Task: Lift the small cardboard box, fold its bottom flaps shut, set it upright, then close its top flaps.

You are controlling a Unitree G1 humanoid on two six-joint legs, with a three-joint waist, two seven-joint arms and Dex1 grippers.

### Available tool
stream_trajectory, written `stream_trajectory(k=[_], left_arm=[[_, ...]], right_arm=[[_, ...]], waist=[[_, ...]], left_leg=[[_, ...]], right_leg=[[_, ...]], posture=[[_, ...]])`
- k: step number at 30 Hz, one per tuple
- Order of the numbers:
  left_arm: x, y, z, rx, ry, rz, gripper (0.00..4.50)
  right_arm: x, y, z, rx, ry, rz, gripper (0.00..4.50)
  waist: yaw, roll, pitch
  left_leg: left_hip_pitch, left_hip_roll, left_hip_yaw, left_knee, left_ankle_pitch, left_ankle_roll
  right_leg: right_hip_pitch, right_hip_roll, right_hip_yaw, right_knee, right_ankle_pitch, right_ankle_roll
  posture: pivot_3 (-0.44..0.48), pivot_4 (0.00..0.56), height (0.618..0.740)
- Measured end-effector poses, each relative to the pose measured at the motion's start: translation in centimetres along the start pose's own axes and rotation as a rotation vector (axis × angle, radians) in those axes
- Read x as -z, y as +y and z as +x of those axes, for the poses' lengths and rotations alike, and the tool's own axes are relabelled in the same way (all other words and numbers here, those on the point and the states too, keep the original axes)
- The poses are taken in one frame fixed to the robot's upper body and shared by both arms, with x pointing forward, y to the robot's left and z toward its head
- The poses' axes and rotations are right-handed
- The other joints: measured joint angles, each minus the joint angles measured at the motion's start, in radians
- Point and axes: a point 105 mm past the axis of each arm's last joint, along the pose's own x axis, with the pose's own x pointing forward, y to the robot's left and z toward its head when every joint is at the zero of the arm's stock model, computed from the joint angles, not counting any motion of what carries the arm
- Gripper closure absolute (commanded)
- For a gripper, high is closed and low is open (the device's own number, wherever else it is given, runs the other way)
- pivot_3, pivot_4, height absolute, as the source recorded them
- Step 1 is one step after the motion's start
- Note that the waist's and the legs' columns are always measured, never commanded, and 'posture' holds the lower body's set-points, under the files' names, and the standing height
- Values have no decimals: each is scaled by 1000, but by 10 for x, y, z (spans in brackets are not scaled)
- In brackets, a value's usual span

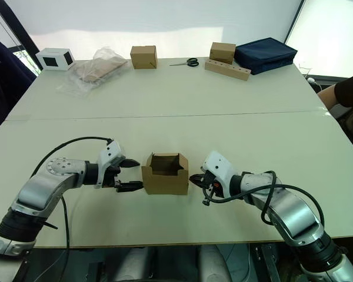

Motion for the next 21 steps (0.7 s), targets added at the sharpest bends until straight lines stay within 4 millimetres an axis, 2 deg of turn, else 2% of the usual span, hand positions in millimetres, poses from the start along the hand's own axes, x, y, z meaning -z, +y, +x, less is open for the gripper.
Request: stream_trajectory(k=[6, 8, 13, 16, 21], left_arm=[[-2, 18, -16, -35, 8, -2, 35], [-15, 24, -27, -40, -23, 13, 35], [-71, 28, -43, -14, -172, 62, 35], [-86, 24, -41, 7, -213, 77, 35], [-86, 18, -34, 25, -216, 72, 35]], right_arm=[[-6, -11, -21, 21, 7, -32, 4500], [-13, -18, -29, 44, -6, -51, 4500], [-47, -42, -43, 109, -134, -88, 4500], [-55, -41, -41, 85, -189, -72, 4500], [-58, -28, -36, 6, -216, -28, 4500]], waist=[[1, 0, 0], [1, 0, 0], [0, 0, 0], [-2, 0, 0], [-3, 0, 0]], left_leg=[[0, 0, 0, 0, 0, 0], [0, 0, 0, 0, 0, 0], [0, 0, 0, 0, 0, 0], [0, 0, 0, 0, 0, 0], [0, 0, 0, 0, 0, 0]], right_leg=[[0, 0, 0, 0, 0, 0], [0, 0, 0, 0, 0, 0], [0, 0, 0, 0, 0, 0], [0, 0, 0, -1, 0, 0], [0, 0, 0, 0, 0, 0]], posture=[[0, 150, 740], [0, 150, 740], [0, 150, 740], [0, 150, 740], [0, 150, 740]])
